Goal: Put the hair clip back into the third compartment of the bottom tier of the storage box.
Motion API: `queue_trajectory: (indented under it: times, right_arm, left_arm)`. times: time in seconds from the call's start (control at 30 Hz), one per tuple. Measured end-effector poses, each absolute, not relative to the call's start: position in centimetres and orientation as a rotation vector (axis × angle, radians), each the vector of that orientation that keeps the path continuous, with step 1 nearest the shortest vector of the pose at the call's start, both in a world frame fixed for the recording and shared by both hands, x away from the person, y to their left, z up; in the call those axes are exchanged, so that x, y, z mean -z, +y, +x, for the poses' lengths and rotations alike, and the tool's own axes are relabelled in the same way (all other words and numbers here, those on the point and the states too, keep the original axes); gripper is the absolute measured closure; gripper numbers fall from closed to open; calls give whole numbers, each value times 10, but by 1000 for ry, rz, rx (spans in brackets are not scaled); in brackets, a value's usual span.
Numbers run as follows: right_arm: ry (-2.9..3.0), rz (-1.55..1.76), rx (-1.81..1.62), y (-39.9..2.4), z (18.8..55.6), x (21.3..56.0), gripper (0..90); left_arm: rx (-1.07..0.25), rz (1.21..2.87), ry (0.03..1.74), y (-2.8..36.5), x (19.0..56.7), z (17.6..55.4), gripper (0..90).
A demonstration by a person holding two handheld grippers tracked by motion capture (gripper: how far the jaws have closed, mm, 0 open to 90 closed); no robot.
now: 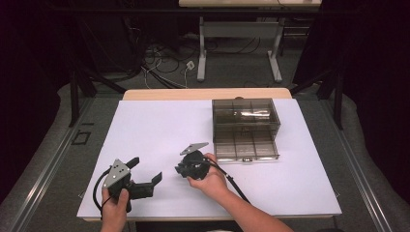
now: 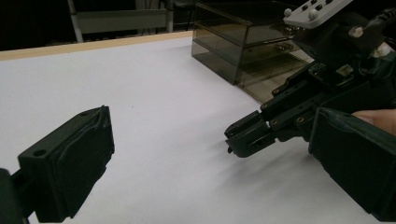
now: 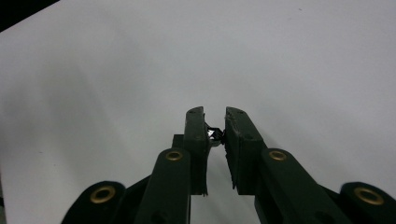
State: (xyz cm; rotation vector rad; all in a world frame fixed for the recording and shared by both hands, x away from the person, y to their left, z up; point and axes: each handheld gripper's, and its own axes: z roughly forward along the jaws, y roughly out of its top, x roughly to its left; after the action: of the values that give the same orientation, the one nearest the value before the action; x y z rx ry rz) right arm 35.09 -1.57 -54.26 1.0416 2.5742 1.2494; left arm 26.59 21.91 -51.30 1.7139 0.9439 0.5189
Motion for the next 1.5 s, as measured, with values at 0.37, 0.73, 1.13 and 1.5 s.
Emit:
queue_trajectory:
  times: [0.37,0.73,1.13,1.5]
  right_arm:
    - [2504,1094,-1300,-38,353,525,796]
    - [2450,1151,-1315,-65,354,510,796]
    - [2396,1162,-1314,-95,346,497,797]
    - [2337,1193,-1340,-129,339,484,797]
  left_arm:
    - [-523,1719,944,219,513,266,4]
    - [-524,1720,944,219,513,266,4]
    - [-528,1723,947,219,513,266,4]
    - [-528,1724,945,219,513,266,4]
